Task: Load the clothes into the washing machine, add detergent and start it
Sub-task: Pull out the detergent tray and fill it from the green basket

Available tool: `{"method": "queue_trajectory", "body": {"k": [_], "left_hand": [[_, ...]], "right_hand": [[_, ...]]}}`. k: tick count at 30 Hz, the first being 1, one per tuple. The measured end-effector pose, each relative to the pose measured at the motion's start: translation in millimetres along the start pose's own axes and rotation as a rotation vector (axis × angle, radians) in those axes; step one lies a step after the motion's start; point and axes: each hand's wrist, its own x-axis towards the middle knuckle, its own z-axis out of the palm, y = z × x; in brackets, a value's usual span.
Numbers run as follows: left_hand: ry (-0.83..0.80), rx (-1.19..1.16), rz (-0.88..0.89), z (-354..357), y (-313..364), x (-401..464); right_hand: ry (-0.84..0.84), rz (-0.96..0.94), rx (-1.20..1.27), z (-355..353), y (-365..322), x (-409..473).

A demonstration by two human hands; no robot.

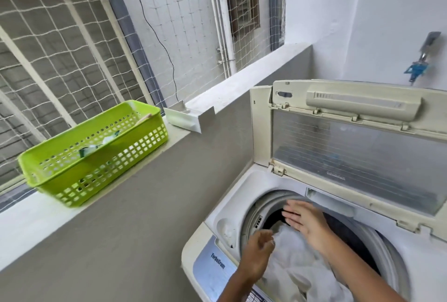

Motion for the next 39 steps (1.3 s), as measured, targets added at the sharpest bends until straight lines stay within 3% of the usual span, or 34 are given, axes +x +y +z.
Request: {"method": "queue_trajectory", "body": {"k": [6,9,13,23,32,39], "left_hand": [[0.089,-0.087,0.062,-30.1,22.3,-6.0],[0.090,-0.130,0.079,-45.8,31.6,-8.9],[0.100,-0.179,0.092,-69.8,41.8,-10.1],[0.146,-0.244,0.051,-128.8,36.9,-9.0],[0.142,-0.309,0.036,-142.5,41.8,-4.4],[0.123,-0.331,0.039,-134.2,53.0,-3.6]], "right_hand": [[-0.320,-0.252,-0.100,97.7,-81.5,-49.6],[-0.393,-0.281,-0.116,147.4,-111.5,-64.5],[-0.341,-0.198,-0.153,202.4,-139.0,-61.1],[-0.205,0.020,0.074,265.6,-150.5,-23.4],[-0.146,-0.092,0.222,271.7,-148.4,-7.9],[-0.114,-0.234,0.218,215.8,-142.6,-25.5]]}}
